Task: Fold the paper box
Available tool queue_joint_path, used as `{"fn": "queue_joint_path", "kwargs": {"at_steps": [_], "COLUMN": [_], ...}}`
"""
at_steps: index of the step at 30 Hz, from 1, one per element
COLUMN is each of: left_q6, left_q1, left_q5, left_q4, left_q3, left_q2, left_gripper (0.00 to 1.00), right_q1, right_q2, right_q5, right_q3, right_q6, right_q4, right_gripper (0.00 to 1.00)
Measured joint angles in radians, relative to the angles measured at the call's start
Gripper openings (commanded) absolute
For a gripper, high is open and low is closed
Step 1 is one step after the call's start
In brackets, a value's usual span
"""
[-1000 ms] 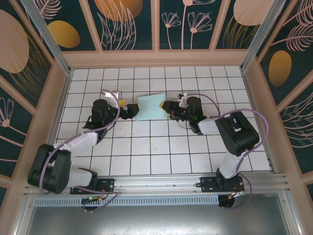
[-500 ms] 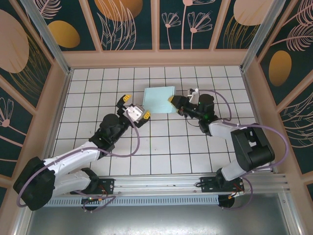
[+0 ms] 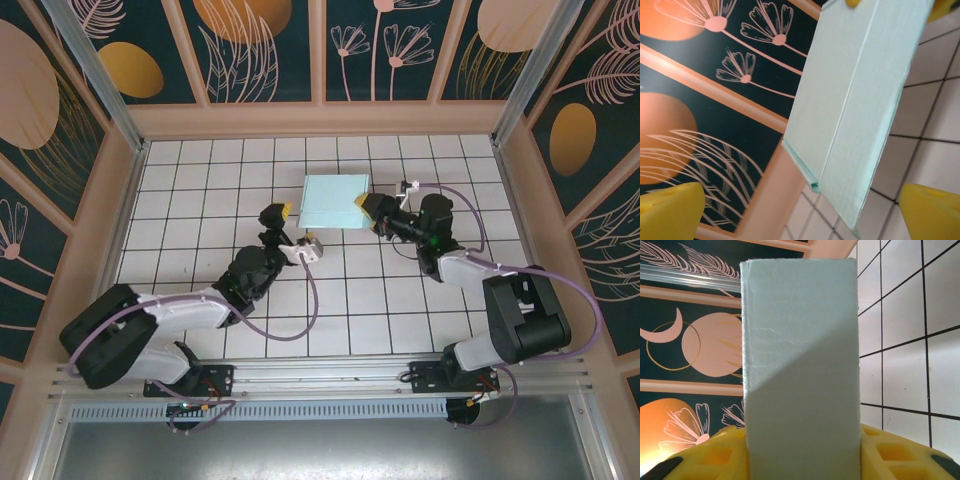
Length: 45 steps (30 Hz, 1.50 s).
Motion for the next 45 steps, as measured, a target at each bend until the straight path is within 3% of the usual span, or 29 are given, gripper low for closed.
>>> {"fn": "queue_joint_path", "kwargs": {"at_steps": [5,12,21,28,31,45], "left_q6": [0.122,0.189,0.222,0.223,0.223,0.199], "left_q1": [0.0,0.0,0.0,0.0,0.0,0.0], "left_q5": [-0.035,-0.036,-0.037,-0.028,-0.027,-0.034], "left_q4": [0.15,0.254,0.31,0.309,0.304,0.254], "left_q3": [0.002,0.014,0.052,0.073,0.072,0.058], "left_q2": [0.088,0.144,0.222,0.23,0.23,0.199], "left_gripper": [0.99,0.97,0.85,0.85,0.74,0.5], "right_q1": [0.0,0.003,0.013,0.034,0.022,0.01], "right_q2": [-0.032,-0.07,-0.072,-0.074,-0.089,-0.105], "right_q5": [-0.008,-0.018,-0.007,-0.026,-0.034,-0.064], "right_q3": [-0.026,-0.065,-0.097,-0.109,-0.117,-0.117], "right_q6": [0.037,0.069,0.122,0.146,0.148,0.154], "right_q4": [0.035,0.072,0.141,0.158,0.155,0.154], "right_gripper": [0.4,0.4,0.4,0.4,0.4,0.4]}}
